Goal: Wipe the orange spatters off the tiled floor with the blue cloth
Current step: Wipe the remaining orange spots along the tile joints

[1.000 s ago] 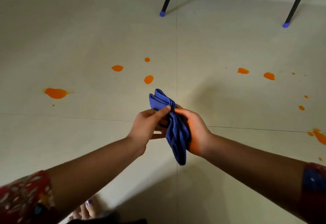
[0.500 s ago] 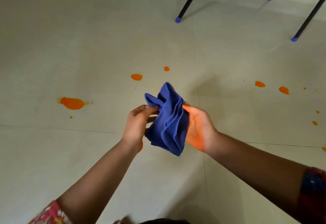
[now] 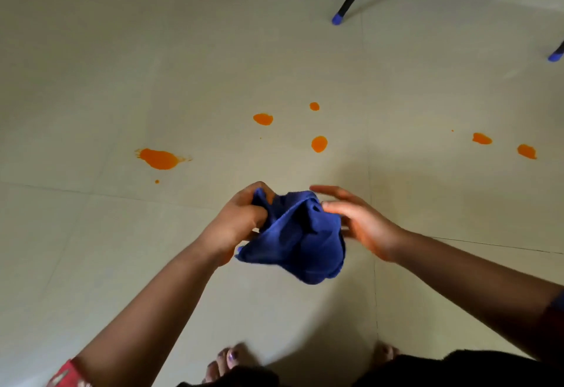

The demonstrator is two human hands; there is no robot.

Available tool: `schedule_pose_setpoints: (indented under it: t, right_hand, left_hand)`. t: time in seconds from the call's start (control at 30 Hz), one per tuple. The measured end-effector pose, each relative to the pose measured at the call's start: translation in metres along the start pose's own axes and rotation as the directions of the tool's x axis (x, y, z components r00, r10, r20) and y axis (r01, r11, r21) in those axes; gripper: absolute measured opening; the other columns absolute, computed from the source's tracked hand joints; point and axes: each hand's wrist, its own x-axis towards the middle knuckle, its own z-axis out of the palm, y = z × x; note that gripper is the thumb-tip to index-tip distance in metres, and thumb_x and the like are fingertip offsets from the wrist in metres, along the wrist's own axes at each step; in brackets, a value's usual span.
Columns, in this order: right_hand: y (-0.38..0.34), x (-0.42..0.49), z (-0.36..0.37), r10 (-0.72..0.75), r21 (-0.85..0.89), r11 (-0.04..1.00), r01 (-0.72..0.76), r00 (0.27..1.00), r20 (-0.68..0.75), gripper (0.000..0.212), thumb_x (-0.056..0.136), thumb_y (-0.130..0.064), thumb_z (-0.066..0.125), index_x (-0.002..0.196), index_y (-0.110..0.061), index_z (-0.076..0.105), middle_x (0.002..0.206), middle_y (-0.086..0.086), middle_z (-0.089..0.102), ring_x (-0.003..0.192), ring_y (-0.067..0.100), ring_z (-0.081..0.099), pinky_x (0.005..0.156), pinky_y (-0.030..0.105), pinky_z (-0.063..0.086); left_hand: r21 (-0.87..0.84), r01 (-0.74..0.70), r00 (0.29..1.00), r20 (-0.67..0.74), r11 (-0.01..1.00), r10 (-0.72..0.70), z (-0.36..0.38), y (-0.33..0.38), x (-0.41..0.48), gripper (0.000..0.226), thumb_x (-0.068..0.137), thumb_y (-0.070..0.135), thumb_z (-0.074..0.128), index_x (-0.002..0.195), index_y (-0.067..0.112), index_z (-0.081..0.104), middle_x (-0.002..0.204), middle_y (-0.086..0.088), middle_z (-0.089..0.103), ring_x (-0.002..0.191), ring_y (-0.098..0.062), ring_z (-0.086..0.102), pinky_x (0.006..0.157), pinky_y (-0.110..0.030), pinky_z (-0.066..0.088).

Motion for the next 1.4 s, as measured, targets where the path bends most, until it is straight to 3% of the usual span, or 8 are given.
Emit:
schedule_pose_setpoints:
  t: [0.23, 0.47, 0.73, 0.9, 1.0, 1.13, 1.27, 1.4]
  right_hand:
    - [0.022, 0.022, 0.026, -0.672, -0.633, 0.379, 0.675, 0.671, 0.314, 0.062, 0.074, -0.008, 0.064, 0.135, -0.011, 0.054, 0.141, 0.005, 0.046, 0.133, 0.019, 0.045, 0.106, 0.04, 0.041]
    - [0.014, 0.002, 0.052, -0.628, -0.376, 0.739, 0.559, 0.773, -0.085, 0.023, 0.082, -0.037, 0.067, 0.096, -0.02, 0.062, 0.091, -0.013, 0.065, 0.09, 0.007, 0.064, 0.079, 0.021, 0.048]
    - [0.004, 0.014, -0.012, -0.242, -0.614, 0.726, 0.31, 0.951, 0.194, 0.023, 0.084, -0.021, 0.064, 0.074, -0.015, 0.044, 0.065, -0.002, 0.045, 0.061, 0.009, 0.038, 0.061, 0.031, 0.032]
    - [-0.026, 0.01, -0.051, -0.175, 0.169, 0.975, 0.148, 0.972, 0.157, 0.019, 0.088, -0.025, 0.055, 0.093, -0.016, 0.071, 0.087, 0.0, 0.071, 0.081, 0.011, 0.066, 0.072, 0.019, 0.051]
    - [0.006, 0.009, -0.046, -0.124, 0.479, 0.871, 0.111, 0.992, -0.004, 0.066, 0.106, -0.038, 0.01, 0.129, 0.0, 0.059, 0.131, 0.023, 0.058, 0.128, 0.028, 0.052, 0.111, 0.031, 0.034]
    - [0.054, 0.002, -0.014, 0.17, 0.731, 0.641, -0.232, 0.973, 0.159, 0.06, 0.101, -0.05, 0.032, 0.085, -0.018, 0.08, 0.093, 0.007, 0.074, 0.086, 0.022, 0.072, 0.08, 0.033, 0.057]
    - [0.038, -0.006, -0.025, 0.17, 0.744, 0.619, -0.252, 0.968, 0.186, 0.095, 0.079, -0.082, 0.038, 0.122, -0.002, 0.066, 0.128, 0.017, 0.063, 0.118, 0.033, 0.061, 0.101, 0.046, 0.048]
    - [0.033, -0.005, -0.015, 0.093, 0.214, 0.974, -0.077, 0.994, -0.062, 0.031, 0.095, -0.027, 0.057, 0.118, -0.008, 0.066, 0.117, 0.011, 0.07, 0.117, 0.023, 0.063, 0.102, 0.037, 0.047]
  left_hand:
    - [0.185, -0.121, 0.992, -0.022, 0.975, 0.128, 0.008, -0.004, -0.013, 0.026, 0.066, 0.007, 0.051, 0.06, 0.033, 0.047, 0.051, 0.012, 0.047, 0.047, -0.013, 0.047, 0.047, -0.023, 0.042]
    - [0.406, -0.272, 0.913, -0.176, 0.873, 0.367, 0.011, -0.01, -0.001, 0.031, 0.077, 0.026, 0.065, 0.063, 0.028, 0.038, 0.053, 0.012, 0.038, 0.055, -0.011, 0.034, 0.054, -0.027, 0.032]
    - [0.299, -0.243, 0.96, -0.062, 0.923, 0.273, -0.011, 0.01, 0.005, 0.024, 0.082, 0.031, 0.072, 0.106, 0.027, 0.07, 0.092, 0.008, 0.073, 0.087, 0.0, 0.066, 0.078, -0.014, 0.048]
    - [0.475, -0.012, 0.992, 0.119, 0.88, -0.051, -0.02, 0.006, 0.006, 0.046, 0.082, 0.05, 0.067, 0.087, 0.005, 0.07, 0.081, -0.006, 0.073, 0.076, -0.009, 0.065, 0.079, -0.026, 0.048]
    - [0.179, 0.028, 0.98, 0.19, 0.983, -0.062, -0.002, 0.004, 0.003, 0.049, 0.089, 0.053, 0.053, 0.093, 0.008, 0.072, 0.097, -0.003, 0.075, 0.097, -0.009, 0.068, 0.094, -0.025, 0.043]
    - [-0.266, 0.116, 0.993, 0.014, 0.957, -0.117, 0.016, -0.006, 0.002, 0.034, 0.095, 0.041, 0.053, 0.095, 0.012, 0.07, 0.092, -0.006, 0.074, 0.089, -0.017, 0.069, 0.086, -0.03, 0.05]
    - [-0.369, 0.148, 0.983, -0.049, 0.918, -0.178, 0.014, -0.018, -0.01, 0.033, 0.098, 0.037, 0.045, 0.102, 0.013, 0.068, 0.094, -0.003, 0.074, 0.087, -0.014, 0.07, 0.076, -0.024, 0.055]
    - [-0.196, 0.106, 0.979, -0.15, 0.975, -0.136, 0.012, -0.022, -0.017, 0.035, 0.097, 0.041, 0.048, 0.1, 0.013, 0.069, 0.099, -0.01, 0.074, 0.094, -0.02, 0.069, 0.087, -0.032, 0.051]
